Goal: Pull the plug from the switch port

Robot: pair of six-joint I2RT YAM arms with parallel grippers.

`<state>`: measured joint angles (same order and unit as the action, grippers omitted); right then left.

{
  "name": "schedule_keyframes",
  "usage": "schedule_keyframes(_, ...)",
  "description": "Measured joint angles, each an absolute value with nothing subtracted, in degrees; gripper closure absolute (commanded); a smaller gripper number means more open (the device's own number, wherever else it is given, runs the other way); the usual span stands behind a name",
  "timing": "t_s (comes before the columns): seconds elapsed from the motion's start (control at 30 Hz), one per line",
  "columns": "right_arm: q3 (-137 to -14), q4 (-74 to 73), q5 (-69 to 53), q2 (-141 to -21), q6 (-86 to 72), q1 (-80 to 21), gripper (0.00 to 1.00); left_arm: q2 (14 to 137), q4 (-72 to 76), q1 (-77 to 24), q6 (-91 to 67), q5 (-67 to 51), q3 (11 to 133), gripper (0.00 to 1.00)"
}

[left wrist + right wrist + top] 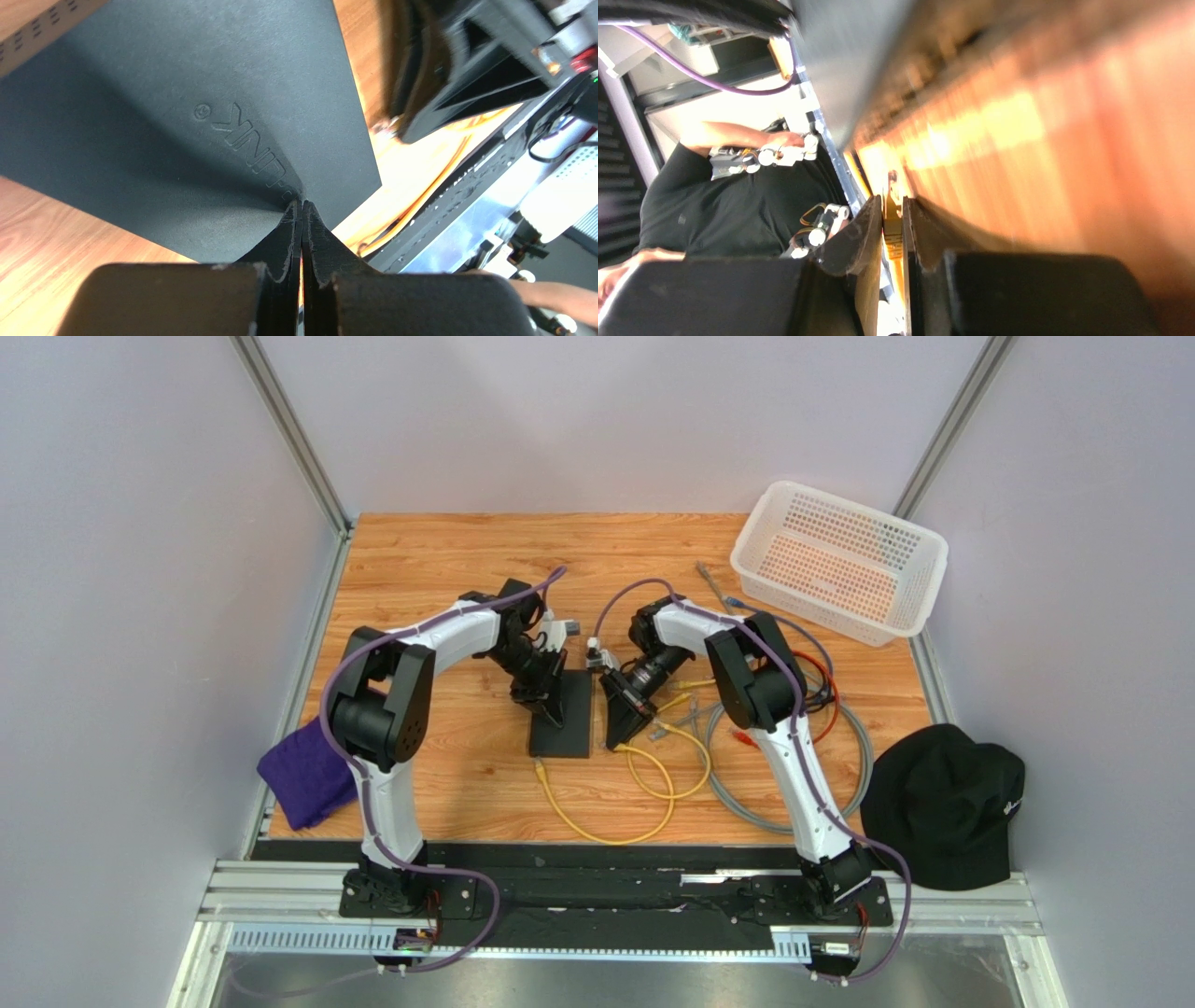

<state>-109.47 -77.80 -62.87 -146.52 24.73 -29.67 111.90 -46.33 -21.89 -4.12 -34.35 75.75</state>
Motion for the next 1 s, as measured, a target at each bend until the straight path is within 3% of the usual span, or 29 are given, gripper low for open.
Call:
schedule_keyframes(0.27,-107.9,-77.0,-56.5,-142.2,26.5,-26.7,0.87,111.8,-46.5,-22.8,-3.2,-34.1,75.8,1.0)
schedule_keyframes(0.53,-109.6,-77.2,-43.4,-130.6,39.2,-23.9,0.87,111.0,-47.6,-23.0,-2.0,-34.1,78.3,1.0)
schedule_keyframes(0.77,-117.7,-77.9,-33.0,-124.7,49.4,-14.0,0.86,108.6,-47.6,-23.0,-0.7,-35.1,80.8,1.0)
schedule_keyframes(0.87,-122.8,-77.8,-28.3,-125.2,47.4,-9.5,0.71,107.9,-47.8,-22.9,-0.4,-35.3,81.4,0.99)
schedule_keyframes(0.9,-124.7,-77.5,-26.8,-125.3,45.6,-8.0,0.3,107.7,-47.9,-22.8,-0.2,-35.3,81.6,0.89)
schedule_keyframes(0.93,-125.8,-77.1,-25.5,-125.3,43.7,-6.9,0.01,107.5,-48.2,-22.8,-0.1,-35.2,81.9,0.78)
schedule_keyframes(1.0,-126.5,-76.9,-23.8,-124.3,39.4,-5.8,0.0,107.4,-49.1,-22.7,0.3,-34.6,82.9,0.56)
